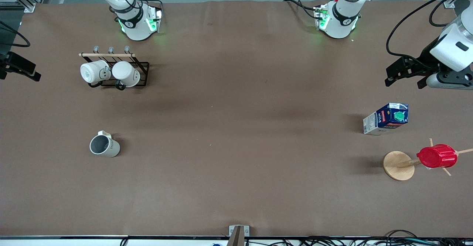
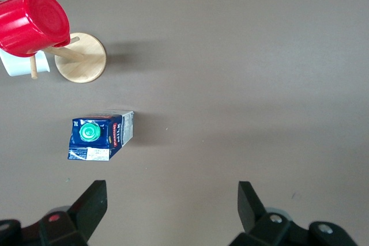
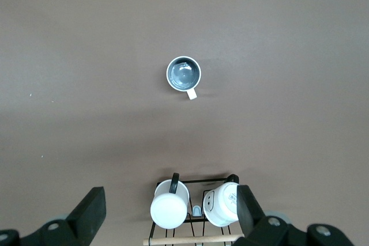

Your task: Place cup and milk on table

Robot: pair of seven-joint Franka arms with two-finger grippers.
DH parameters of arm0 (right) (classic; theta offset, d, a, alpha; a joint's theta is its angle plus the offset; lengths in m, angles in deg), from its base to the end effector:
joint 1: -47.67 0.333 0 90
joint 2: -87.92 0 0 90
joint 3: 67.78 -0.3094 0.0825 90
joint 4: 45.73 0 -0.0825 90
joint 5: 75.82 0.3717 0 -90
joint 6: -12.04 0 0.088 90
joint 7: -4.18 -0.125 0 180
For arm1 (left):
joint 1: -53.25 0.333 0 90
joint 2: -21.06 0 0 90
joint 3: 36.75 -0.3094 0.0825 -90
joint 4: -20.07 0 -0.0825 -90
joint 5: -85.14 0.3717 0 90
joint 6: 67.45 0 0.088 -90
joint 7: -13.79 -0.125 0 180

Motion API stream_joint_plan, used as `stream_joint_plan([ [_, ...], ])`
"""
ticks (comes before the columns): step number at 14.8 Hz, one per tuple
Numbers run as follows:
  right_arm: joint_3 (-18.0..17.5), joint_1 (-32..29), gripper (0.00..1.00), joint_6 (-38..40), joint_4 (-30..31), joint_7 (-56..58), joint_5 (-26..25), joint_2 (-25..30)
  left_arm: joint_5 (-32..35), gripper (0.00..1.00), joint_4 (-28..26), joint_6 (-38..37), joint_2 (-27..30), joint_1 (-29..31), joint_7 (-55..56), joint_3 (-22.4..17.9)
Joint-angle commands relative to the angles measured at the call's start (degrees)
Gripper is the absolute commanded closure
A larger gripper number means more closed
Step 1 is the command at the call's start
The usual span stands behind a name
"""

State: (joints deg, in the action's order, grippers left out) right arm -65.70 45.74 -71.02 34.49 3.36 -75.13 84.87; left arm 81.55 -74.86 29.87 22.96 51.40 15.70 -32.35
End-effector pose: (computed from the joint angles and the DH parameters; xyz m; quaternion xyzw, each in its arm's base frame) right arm 0.5447 -0.0359 0.6378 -0.9991 0.0414 0.0017 0.0051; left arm 0.5408 -0.0670 0.5898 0.9982 -0.0350 0.0351 0.0325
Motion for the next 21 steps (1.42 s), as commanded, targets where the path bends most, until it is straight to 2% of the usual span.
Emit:
stream_joint_plan([
  [1, -0.1, -0.1, 0.00, -1.0, 1.7, 0.3, -0.3, 1.6, 1.0, 0.00, -0.6, 0.3, 0.0, 0.4, -0.7, 0.3],
  [5, -0.1, -0.3, 0.00, -1.4, 1.6, 0.4, -0.7, 0.9, 4.1, 0.00, -0.8, 0.5, -2.1, 0.5, -2.1, -0.1],
  [7, 0.1, -0.3, 0.00, -7.2, 2.8, 3.5, -0.6, -1.9, 4.4, 0.00, -1.8, 2.5, -2.9, 3.0, -5.8, -0.1],
  [11, 1.6, -0.5, 0.00, -17.4, 5.6, 8.8, -0.4, -9.9, 4.4, 0.00, -7.9, 9.3, -3.0, 6.4, -13.0, 0.0],
  [13, 2.4, -0.6, 0.00, -24.4, 9.7, 12.1, -0.3, -12.4, 4.4, 0.00, -11.7, 13.5, -3.7, 7.9, -13.5, 0.0],
  [17, 2.5, -0.6, 0.00, -43.2, 21.1, 15.6, -0.4, -16.4, 4.3, 0.00, -12.4, 17.1, -7.6, 10.1, -13.5, 0.0],
  [21, 2.5, -1.4, 0.00, -52.2, 22.7, 21.3, -0.3, -24.0, 3.8, 0.00, -12.5, 18.3, -10.7, 11.8, -12.7, 0.0],
])
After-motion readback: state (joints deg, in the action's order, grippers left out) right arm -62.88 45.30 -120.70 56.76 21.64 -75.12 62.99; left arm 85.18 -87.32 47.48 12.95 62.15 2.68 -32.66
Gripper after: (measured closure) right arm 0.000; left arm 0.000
